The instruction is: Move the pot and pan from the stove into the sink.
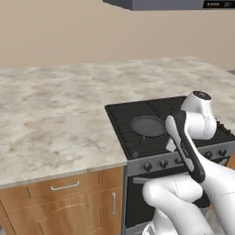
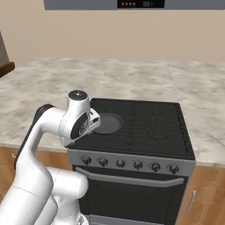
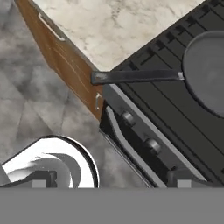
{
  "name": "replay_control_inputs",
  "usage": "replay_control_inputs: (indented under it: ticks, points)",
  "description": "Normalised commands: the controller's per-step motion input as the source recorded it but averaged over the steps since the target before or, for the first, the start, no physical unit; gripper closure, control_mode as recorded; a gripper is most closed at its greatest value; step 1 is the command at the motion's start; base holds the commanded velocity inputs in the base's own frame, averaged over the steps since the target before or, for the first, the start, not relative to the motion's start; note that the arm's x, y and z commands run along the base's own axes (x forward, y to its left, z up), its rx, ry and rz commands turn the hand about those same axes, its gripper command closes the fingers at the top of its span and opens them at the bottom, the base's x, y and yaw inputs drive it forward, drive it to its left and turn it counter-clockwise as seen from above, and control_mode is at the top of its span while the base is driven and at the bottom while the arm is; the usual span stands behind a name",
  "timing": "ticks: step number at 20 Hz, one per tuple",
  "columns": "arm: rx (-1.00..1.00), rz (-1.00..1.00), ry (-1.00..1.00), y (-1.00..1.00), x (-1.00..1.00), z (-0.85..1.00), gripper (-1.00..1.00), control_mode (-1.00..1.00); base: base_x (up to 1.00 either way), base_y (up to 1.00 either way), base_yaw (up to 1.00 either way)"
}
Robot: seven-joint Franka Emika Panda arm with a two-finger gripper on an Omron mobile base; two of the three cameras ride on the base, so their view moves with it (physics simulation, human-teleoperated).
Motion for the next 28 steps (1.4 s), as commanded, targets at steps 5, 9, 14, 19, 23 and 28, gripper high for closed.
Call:
replay_control_inputs:
  ticks: [5, 9, 14, 19, 23, 28]
  points:
    - [0.06, -0.50, -0.04, 0.02, 0.00, -0.04, -1.00, -1.00, 0.00, 0.00, 0.00]
    - [0.07, -0.50, -0.04, 0.00, 0.00, -0.07, -1.00, -1.00, 0.00, 0.00, 0.00]
    - [0.07, -0.49, -0.05, 0.03, 0.00, -0.04, -1.00, -1.00, 0.00, 0.00, 0.00]
    - [0.10, -0.40, -0.05, 0.09, 0.00, -0.01, -1.00, -1.00, 0.00, 0.00, 0.00]
    - [0.03, -0.01, 0.00, 0.03, 0.06, 0.00, -1.00, -1.00, 0.00, 0.00, 0.00]
    - [0.13, -0.02, 0.00, 0.35, 0.39, 0.00, -1.00, -1.00, 0.00, 0.00, 0.00]
